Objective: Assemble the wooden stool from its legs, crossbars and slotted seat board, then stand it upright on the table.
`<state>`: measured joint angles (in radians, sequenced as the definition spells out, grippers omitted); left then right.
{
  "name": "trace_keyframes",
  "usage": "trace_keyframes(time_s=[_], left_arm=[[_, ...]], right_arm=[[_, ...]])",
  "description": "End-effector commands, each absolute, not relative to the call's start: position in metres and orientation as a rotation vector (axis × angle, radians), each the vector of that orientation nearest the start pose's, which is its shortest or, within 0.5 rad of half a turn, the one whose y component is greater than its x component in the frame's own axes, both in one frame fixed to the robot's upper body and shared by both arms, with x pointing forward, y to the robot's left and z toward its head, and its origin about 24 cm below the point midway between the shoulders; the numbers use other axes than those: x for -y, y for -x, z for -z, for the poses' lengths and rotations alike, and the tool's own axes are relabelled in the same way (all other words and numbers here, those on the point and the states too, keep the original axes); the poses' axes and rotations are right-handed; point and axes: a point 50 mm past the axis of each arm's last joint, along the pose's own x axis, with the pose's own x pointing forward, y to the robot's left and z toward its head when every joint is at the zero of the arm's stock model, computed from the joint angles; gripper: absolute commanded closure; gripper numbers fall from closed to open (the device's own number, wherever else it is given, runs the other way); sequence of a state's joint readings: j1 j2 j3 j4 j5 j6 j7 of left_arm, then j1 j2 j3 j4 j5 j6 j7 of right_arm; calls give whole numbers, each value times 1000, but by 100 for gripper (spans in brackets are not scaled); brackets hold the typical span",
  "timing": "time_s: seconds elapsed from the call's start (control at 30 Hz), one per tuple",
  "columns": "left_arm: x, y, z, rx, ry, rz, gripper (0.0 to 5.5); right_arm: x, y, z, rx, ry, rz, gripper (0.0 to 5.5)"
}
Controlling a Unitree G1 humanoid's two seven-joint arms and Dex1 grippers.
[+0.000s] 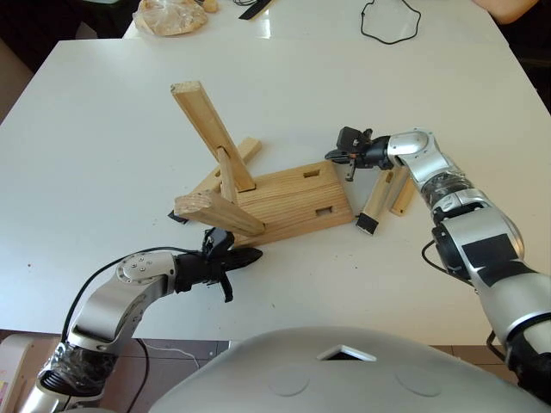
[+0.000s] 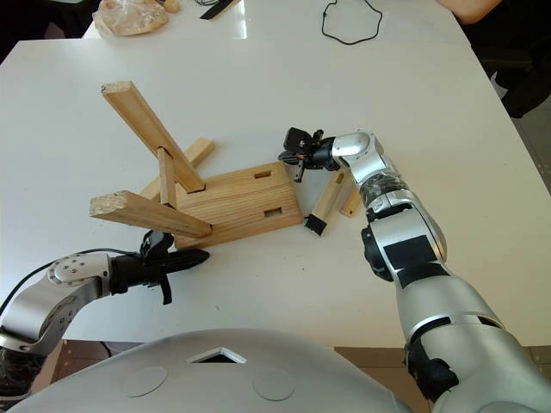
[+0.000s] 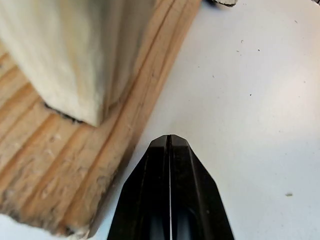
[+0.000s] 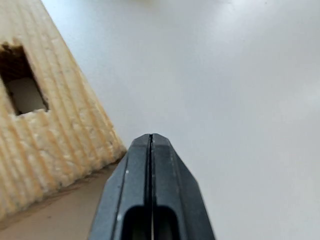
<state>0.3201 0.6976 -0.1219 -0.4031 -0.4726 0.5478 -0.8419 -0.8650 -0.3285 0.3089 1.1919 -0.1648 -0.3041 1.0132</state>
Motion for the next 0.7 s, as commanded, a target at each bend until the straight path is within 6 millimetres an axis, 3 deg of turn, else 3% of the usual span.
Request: trace_keyframes(time_s=[0.03, 0.3, 0.53, 0.7], left_arm=[[-187, -156, -21, -693, 8, 922, 550], [-179, -162, -17, -643, 64, 869, 550], [-173, -204, -27, -517, 91, 792, 550], [-163, -224, -23, -494, 78, 799, 550]], right_arm=[[149, -340, -45, -442, 639, -1347, 546], [161, -312, -35, -453, 566, -1537, 546], [168, -292, -31, -433, 519, -1539, 546], [163, -276, -29, -398, 455, -1487, 546]])
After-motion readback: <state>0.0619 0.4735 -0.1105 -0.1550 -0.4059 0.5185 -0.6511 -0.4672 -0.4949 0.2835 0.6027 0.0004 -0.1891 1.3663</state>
